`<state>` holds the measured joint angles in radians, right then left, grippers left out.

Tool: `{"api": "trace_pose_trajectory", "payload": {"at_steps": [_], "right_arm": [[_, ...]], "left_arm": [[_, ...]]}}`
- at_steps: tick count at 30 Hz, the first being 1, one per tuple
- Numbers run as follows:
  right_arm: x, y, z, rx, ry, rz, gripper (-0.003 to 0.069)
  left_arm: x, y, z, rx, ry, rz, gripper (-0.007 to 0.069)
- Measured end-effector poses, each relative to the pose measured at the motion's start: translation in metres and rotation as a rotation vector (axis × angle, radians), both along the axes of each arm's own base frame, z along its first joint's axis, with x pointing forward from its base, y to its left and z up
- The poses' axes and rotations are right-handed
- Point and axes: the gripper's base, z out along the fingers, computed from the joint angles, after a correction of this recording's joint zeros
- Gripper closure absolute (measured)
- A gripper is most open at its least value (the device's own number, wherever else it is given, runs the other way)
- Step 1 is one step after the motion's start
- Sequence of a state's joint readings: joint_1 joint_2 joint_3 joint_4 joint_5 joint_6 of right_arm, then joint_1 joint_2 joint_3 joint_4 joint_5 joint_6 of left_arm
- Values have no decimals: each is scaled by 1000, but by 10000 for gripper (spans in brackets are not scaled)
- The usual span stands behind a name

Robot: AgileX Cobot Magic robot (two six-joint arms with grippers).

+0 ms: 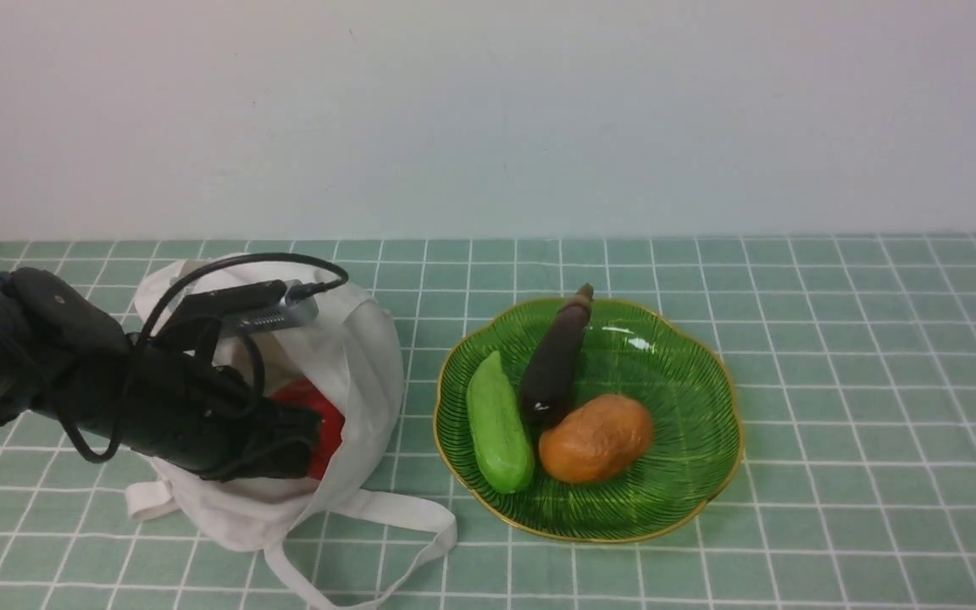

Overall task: Take vegetables from cloth bag on blue coffee tablecloth place on plate.
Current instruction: 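Take the red bell pepper out of the bag and place it on the plate with the left gripper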

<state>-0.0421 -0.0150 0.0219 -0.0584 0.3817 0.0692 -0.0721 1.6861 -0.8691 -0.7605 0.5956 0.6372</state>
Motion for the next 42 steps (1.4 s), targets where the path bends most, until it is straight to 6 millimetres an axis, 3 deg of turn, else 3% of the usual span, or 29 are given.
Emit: {"api": "trace_pose_trajectory", "payload": {"at_steps": [16,28,36,39,40,42], "right_arm": [[0,0,0,0,0,0,669],[0,0,0,0,0,0,669],[0,0,0,0,0,0,669],[0,0,0,0,0,0,669],[0,0,0,0,0,0,669],[0,0,0,0,0,0,669]], "left_arm": [[-44,17,60,172,34,4,612],[-80,8,110,93,-91,-2,612],[-87,-55,117,-27,-193,-209,612],[-76,-93,115,-52,-187,-312,612],[-76,-93,115,-52,-187,-312,612],[-61,-124,106,-51,-164,-375,612]]}}
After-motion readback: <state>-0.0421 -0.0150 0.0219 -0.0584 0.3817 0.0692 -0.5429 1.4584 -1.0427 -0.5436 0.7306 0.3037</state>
